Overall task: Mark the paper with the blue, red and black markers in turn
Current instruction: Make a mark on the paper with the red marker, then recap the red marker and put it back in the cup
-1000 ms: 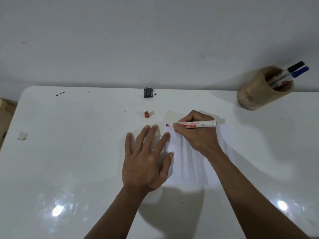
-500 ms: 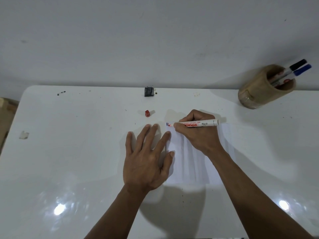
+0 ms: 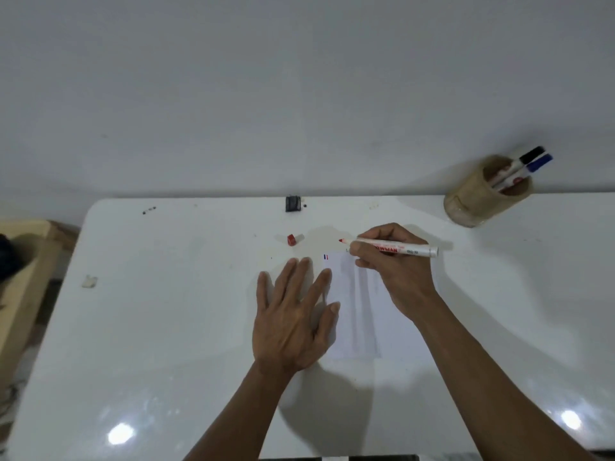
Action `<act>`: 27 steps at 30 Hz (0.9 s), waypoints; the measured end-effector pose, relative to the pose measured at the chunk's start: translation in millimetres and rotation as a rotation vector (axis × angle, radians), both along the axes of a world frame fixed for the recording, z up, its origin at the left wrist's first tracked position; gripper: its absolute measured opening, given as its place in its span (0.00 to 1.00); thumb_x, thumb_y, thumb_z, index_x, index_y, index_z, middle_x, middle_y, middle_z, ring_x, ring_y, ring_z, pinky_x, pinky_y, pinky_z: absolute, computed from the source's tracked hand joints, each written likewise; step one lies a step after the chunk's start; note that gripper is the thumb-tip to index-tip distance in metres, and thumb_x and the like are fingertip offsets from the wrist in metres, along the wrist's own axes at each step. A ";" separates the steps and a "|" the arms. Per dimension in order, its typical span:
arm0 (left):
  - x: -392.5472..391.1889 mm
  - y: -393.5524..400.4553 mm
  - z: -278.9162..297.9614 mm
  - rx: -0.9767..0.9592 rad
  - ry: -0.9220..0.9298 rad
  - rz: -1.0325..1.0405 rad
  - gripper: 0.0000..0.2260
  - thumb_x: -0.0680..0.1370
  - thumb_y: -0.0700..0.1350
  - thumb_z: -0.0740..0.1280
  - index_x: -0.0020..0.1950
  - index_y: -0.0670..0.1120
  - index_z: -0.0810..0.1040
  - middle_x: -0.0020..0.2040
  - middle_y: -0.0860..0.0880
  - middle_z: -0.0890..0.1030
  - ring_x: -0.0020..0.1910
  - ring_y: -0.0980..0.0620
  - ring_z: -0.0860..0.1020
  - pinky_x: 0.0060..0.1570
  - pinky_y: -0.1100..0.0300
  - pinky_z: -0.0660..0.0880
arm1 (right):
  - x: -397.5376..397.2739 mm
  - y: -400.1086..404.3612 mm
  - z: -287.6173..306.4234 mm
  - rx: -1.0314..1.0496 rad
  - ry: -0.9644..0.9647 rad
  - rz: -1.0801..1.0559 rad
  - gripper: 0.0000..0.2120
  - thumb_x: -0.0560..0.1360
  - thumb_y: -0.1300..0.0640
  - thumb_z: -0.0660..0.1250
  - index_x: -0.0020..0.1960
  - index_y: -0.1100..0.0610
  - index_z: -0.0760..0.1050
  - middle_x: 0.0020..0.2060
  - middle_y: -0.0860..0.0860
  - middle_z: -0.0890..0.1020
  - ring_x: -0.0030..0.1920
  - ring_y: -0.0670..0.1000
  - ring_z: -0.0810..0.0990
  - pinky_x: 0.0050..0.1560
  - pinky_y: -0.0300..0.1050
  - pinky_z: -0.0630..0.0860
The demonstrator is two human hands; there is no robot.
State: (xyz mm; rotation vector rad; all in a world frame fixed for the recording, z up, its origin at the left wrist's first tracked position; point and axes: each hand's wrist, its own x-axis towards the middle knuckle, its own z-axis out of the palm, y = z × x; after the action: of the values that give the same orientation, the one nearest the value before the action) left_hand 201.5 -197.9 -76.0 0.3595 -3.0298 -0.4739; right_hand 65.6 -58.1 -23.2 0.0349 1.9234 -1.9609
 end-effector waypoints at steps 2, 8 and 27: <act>-0.9 -1.5 6.1 0.076 0.008 0.024 0.25 0.80 0.63 0.54 0.75 0.56 0.67 0.76 0.49 0.69 0.78 0.49 0.63 0.75 0.39 0.57 | 6.7 2.8 12.9 -0.029 -0.012 -0.018 0.07 0.71 0.70 0.76 0.43 0.61 0.81 0.47 0.64 0.85 0.46 0.58 0.86 0.48 0.54 0.85; -20.9 -29.3 26.2 0.225 0.105 0.329 0.21 0.80 0.53 0.62 0.73 0.50 0.67 0.67 0.47 0.76 0.67 0.44 0.72 0.66 0.48 0.68 | 32.8 10.3 38.3 -0.058 -0.046 -0.062 0.08 0.71 0.71 0.75 0.41 0.59 0.82 0.45 0.63 0.86 0.45 0.58 0.87 0.43 0.49 0.84; -49.0 -27.1 86.1 0.759 0.141 0.431 0.01 0.74 0.43 0.74 0.45 0.49 0.84 0.39 0.56 0.85 0.39 0.63 0.81 0.38 0.75 0.74 | 42.4 20.0 64.8 -0.082 -0.021 -0.124 0.08 0.72 0.70 0.76 0.44 0.59 0.84 0.43 0.59 0.87 0.43 0.58 0.86 0.43 0.50 0.84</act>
State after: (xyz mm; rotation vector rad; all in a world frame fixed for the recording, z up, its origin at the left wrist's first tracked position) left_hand 152.5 -225.0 10.0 0.9250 -2.4042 -1.4980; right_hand 108.0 -38.1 41.6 0.1556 1.8667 -2.1092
